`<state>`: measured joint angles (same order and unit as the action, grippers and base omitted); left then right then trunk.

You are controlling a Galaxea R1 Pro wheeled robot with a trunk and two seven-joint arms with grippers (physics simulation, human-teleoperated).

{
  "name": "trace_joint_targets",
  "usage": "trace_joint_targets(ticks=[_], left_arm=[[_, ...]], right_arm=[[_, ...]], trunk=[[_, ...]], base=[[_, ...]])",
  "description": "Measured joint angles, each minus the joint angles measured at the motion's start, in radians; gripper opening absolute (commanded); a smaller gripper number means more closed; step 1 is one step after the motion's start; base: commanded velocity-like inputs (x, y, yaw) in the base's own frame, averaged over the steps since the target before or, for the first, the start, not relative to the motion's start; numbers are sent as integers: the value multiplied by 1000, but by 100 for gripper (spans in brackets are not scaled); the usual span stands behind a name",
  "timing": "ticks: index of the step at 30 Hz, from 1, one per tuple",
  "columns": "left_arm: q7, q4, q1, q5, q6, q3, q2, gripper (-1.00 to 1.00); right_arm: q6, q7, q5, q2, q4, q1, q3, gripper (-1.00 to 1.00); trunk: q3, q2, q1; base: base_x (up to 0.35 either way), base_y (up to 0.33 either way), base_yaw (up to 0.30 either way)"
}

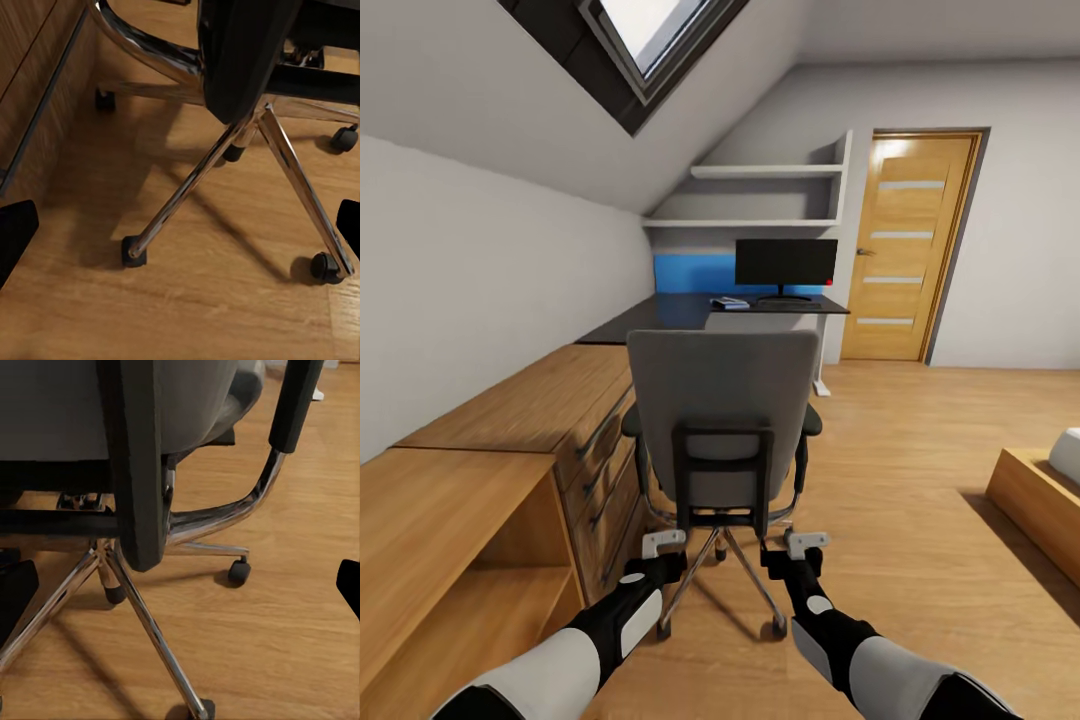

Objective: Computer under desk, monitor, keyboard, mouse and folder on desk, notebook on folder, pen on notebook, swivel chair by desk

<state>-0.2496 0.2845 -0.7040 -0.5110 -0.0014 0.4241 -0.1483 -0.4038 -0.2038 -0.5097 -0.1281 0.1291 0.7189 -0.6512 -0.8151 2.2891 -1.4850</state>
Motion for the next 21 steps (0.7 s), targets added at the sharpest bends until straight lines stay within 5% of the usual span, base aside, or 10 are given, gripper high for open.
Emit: trace_joint_targets(ticks=[8,21], left_arm=[[2,0,0,-1,0,0,0,100],[9,-46,-1,8,-3,3,-2,100]], right_arm=[[-3,0,1,-5,0,0,1,100],[-2,2,2,-10,-2,-2,-1,100]], trunk=[[-25,56,-31],[-25,56,-30]], base=[[0,0,0],[111,0,0]])
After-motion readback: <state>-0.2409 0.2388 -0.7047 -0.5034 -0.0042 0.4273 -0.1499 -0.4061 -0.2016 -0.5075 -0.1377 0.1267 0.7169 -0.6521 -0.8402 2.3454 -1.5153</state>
